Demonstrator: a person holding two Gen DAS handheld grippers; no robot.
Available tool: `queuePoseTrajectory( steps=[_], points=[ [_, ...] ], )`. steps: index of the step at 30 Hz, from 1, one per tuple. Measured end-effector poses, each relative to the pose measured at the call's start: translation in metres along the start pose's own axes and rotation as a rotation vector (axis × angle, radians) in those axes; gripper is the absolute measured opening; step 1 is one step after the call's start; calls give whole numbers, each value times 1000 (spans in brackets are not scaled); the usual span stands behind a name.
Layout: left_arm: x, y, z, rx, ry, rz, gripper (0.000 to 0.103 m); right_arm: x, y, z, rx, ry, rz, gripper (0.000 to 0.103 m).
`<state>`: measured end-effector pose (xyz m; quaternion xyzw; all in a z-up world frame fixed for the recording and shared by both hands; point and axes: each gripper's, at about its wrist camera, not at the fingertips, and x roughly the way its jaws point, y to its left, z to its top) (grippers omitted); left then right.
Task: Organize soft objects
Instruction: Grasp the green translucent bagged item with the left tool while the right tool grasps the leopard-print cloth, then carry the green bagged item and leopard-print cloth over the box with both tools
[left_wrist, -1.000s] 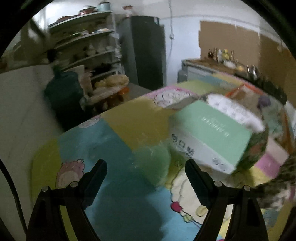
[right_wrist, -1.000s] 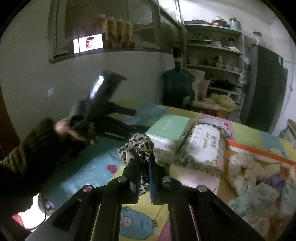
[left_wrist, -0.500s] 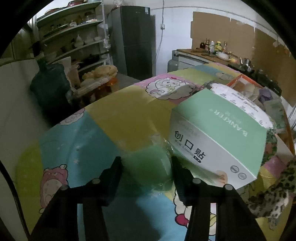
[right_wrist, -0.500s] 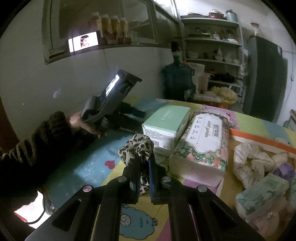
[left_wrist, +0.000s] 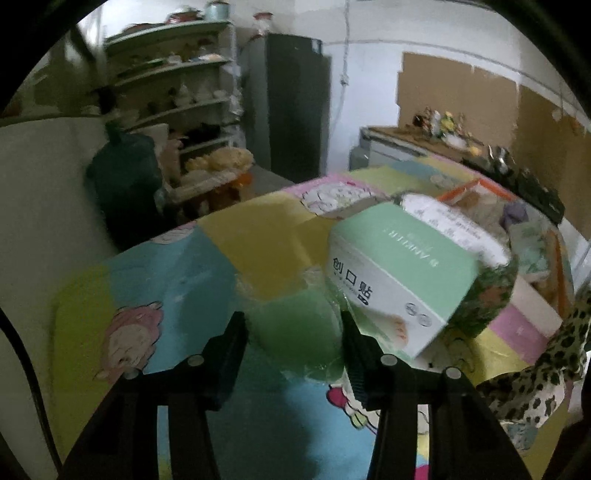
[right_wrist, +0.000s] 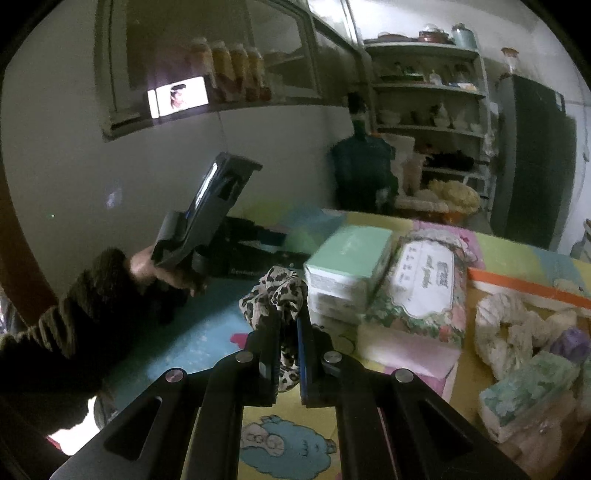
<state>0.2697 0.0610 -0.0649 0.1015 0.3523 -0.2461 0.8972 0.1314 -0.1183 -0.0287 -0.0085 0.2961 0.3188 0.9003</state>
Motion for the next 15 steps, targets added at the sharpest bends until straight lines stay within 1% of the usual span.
queuePoseTrajectory(
  steps=[1,5,15],
  points=[
    [-8,-2,-2,-11,-17,19,50,-2,2,0,-4,-5,3,7],
    [-36,-10,-12,-50,-73,49,50,-10,13,1,-16,-20,11,7],
    [-86,-41,-46,-139,-130,162,50,-22,27,-8,-10,-19,12,7]
  ],
)
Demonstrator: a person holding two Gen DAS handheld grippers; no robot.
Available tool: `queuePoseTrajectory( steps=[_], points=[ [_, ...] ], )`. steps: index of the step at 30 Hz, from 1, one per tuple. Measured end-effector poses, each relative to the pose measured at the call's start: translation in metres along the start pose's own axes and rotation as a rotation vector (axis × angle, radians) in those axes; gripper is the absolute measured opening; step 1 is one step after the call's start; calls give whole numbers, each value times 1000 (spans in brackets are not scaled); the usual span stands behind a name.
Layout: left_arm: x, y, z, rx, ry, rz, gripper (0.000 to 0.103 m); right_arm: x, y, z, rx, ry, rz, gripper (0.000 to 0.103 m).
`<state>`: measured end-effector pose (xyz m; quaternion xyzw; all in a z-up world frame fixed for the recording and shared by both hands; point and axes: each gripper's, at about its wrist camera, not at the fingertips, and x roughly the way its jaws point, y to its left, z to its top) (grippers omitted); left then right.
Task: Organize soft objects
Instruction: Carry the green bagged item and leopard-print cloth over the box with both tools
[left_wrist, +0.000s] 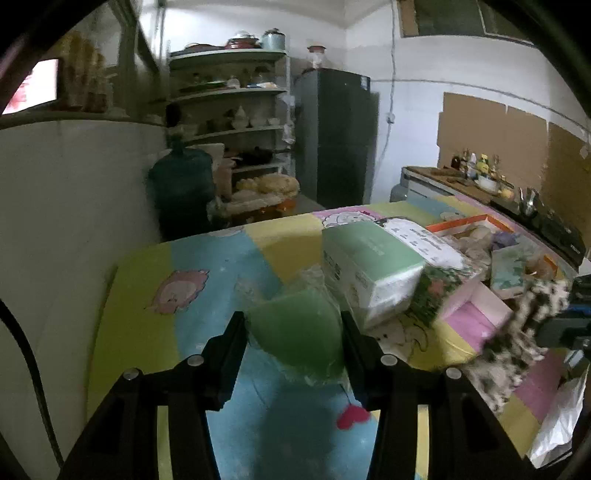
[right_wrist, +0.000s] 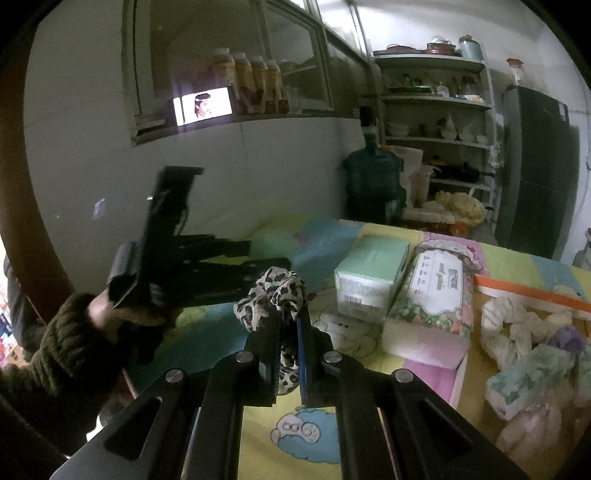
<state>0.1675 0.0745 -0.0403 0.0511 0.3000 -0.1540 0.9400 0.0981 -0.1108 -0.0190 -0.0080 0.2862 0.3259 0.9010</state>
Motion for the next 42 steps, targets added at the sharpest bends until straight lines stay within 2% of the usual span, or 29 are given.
queuePoseTrajectory(
  steps=[10,19,35,42],
  points=[
    [-38,-27,-21,-52,-56,-7,50,-23,-1,-19,39,-9,-19,7],
    [-48,-70,-18,-49,-97,-58,50,-51,-17,-30,88,-43,-72,7],
    [-35,-140,4,-6,-113,-186,50,-110,-70,-41,193,-151,-208,7],
    [-27,-172,22,19,-134,-239,50,-130,-90,-39,201,-189,-272,7]
  ],
)
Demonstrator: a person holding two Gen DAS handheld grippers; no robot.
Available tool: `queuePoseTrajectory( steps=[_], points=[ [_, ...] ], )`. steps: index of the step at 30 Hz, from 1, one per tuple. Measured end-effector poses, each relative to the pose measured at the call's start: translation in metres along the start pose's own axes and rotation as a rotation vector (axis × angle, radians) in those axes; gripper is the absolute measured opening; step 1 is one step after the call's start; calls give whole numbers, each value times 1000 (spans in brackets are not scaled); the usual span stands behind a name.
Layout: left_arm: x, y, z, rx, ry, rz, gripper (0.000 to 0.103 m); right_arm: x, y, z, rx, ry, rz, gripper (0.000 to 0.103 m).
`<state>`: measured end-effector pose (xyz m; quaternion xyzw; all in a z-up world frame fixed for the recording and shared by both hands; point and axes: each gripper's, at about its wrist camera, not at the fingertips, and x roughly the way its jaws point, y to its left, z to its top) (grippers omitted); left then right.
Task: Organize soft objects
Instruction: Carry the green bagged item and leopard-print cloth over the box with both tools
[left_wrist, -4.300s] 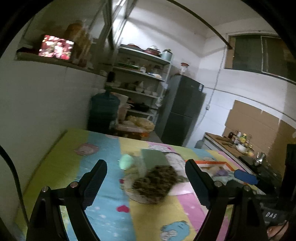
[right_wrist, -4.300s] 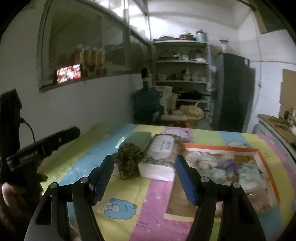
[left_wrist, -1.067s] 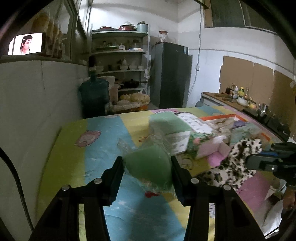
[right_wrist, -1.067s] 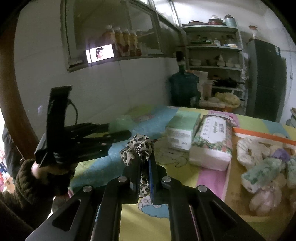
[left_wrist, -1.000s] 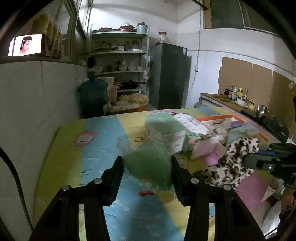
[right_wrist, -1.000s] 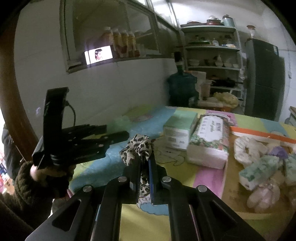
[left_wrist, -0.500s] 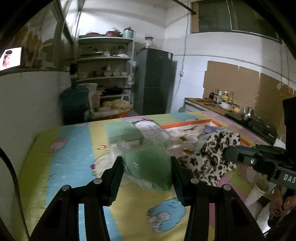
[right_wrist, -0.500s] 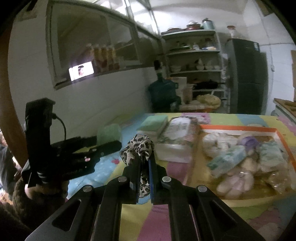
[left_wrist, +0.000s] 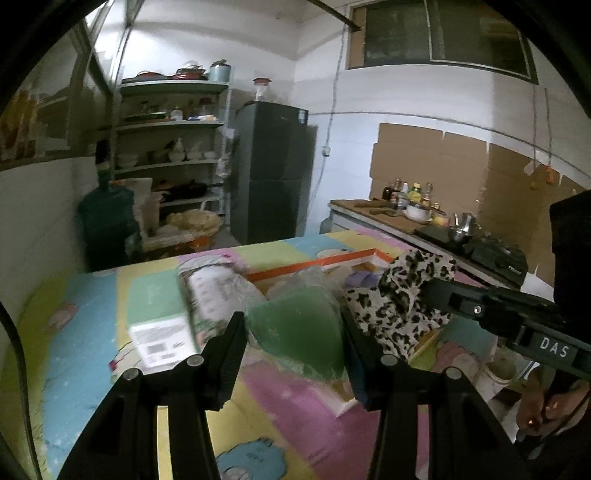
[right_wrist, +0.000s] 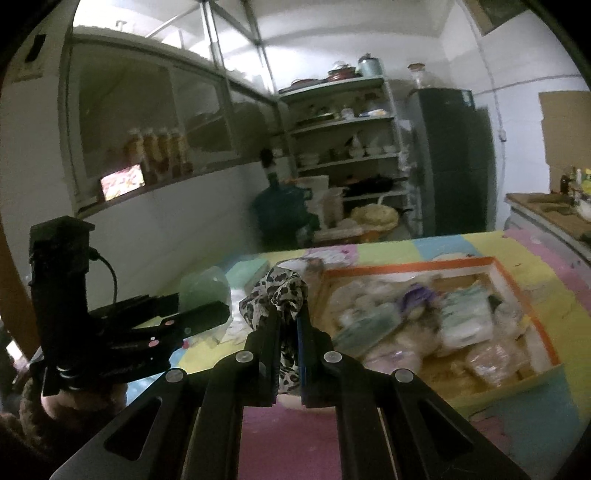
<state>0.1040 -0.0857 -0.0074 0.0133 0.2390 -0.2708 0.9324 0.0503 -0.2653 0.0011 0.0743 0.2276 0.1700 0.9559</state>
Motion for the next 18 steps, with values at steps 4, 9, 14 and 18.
queuePoseTrajectory(
  steps=[4,9,14,18],
  points=[
    [13,-9,9,5,-2,-21,50,-8,-16,8,4,-27,-43,7],
    [38,-24,24,17,2,-40,50,-13,-42,21,12,-61,-85,7],
    [62,-34,37,16,13,-61,50,-8,-65,36,20,-72,-121,7],
    [80,-41,49,13,18,-73,50,-6,-84,44,48,-86,-131,7]
  ],
)
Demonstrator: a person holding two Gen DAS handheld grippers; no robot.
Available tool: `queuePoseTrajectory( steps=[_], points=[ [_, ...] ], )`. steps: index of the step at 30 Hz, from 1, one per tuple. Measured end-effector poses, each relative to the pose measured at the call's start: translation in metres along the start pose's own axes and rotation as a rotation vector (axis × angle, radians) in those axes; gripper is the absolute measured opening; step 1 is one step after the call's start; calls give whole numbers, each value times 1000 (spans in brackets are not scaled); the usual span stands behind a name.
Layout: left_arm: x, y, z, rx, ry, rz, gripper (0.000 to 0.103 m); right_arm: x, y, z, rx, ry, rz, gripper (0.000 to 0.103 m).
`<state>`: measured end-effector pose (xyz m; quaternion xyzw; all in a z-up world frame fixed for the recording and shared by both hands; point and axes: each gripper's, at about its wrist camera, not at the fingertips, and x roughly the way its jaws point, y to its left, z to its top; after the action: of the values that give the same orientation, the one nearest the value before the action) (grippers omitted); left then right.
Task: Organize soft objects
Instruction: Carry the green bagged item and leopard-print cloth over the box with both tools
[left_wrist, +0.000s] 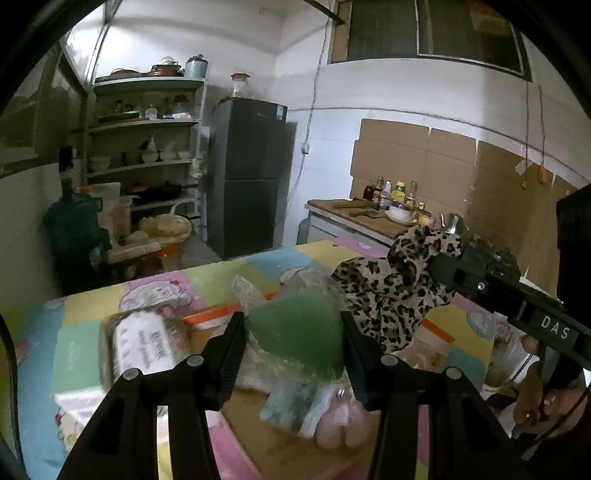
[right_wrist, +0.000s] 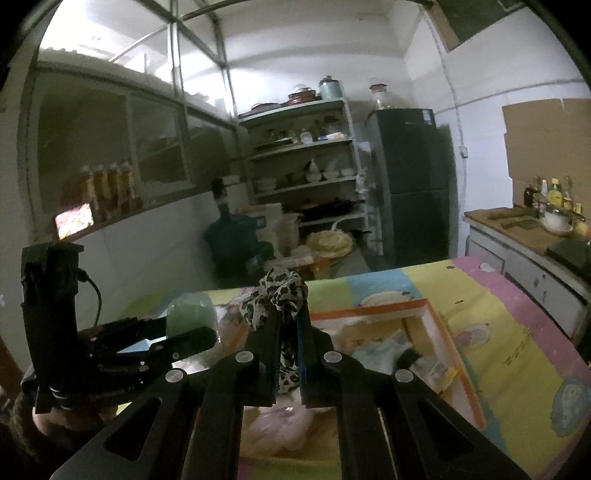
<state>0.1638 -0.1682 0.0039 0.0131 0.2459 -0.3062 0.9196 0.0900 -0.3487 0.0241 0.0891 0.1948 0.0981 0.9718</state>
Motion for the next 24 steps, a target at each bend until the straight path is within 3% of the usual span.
queuePoseTrajectory(
  steps=[14,24],
  points=[
    [63,-6,16,-28,96,-25,50,37,-68,9,166,39,35,8],
    [109,-7,8,-45,216,-36,50,72,-98,-4,238,122,33,9]
  ],
)
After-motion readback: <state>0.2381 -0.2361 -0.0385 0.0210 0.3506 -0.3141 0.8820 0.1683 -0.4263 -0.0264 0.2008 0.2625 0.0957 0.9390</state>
